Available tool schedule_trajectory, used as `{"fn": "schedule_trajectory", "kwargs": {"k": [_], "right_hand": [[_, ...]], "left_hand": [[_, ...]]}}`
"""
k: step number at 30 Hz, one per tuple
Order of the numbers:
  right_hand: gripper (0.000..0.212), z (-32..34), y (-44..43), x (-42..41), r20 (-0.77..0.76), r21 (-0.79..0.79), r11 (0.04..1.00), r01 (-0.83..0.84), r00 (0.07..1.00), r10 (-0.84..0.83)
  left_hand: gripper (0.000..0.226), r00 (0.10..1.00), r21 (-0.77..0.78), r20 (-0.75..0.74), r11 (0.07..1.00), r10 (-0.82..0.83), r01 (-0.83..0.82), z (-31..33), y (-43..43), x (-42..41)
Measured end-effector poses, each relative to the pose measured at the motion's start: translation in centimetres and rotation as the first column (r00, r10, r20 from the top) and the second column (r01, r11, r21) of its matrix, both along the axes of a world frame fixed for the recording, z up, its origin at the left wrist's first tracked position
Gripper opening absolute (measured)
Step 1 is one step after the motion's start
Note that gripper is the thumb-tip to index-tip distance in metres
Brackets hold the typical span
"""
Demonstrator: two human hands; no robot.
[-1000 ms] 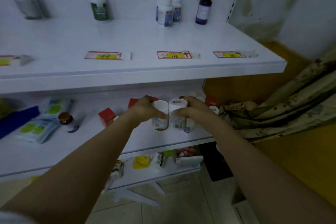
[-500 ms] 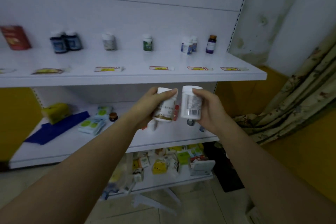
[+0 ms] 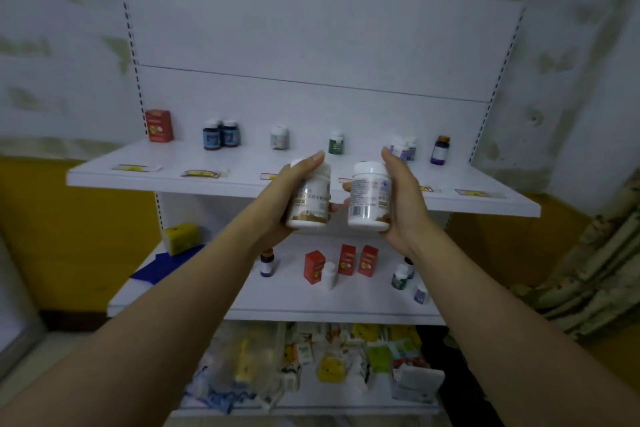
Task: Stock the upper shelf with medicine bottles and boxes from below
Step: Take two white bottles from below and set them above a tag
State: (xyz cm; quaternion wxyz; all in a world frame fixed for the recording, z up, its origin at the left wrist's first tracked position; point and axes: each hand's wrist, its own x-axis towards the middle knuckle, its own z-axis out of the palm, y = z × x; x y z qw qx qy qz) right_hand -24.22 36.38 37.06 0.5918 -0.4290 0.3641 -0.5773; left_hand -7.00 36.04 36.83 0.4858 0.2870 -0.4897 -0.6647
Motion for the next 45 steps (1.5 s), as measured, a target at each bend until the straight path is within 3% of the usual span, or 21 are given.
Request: {"fn": "schedule_trajectory", "kwargs": {"k": [4, 12, 25, 32, 45], "right_hand": [[0.033, 1.8, 0.9, 0.7, 0.08, -0.05, 0.996, -0.08, 0.993, 0.084], [0.018, 2.7, 2.2, 0.4, -0.056, -0.109, 0.988, -0.107, 0.993, 0.101], [0.026, 4.1, 1.2, -0.2, -0.11, -0.194, 0.973, -0.125, 0.988, 0.105], [0.029, 4.1, -0.6, 1.5, -0.121, -0.185, 0.974, -0.135, 0.986, 0.114], [0.026, 1.5, -6.4, 6.9, -0.053, -0.104, 0.985, -0.135, 0.99, 0.13]], "left_hand": [[0.033, 0.996, 0.037, -0.049, 0.997, 0.076, -0.074, 1.3, 1.2, 0.4], [0.023, 0.988, -0.072, -0.037, 0.986, 0.148, -0.15, 2.4, 2.2, -0.7], [0.026, 0.991, -0.12, -0.016, 0.983, 0.135, -0.136, 3.6, 1.3, -1.3], [0.038, 0.984, -0.102, 0.032, 0.98, 0.178, -0.173, 3.8, 0.1, 1.0], [0.029, 0.964, 0.006, 0.025, 0.964, 0.266, -0.267, 0.5, -5.1, 7.9]]}}
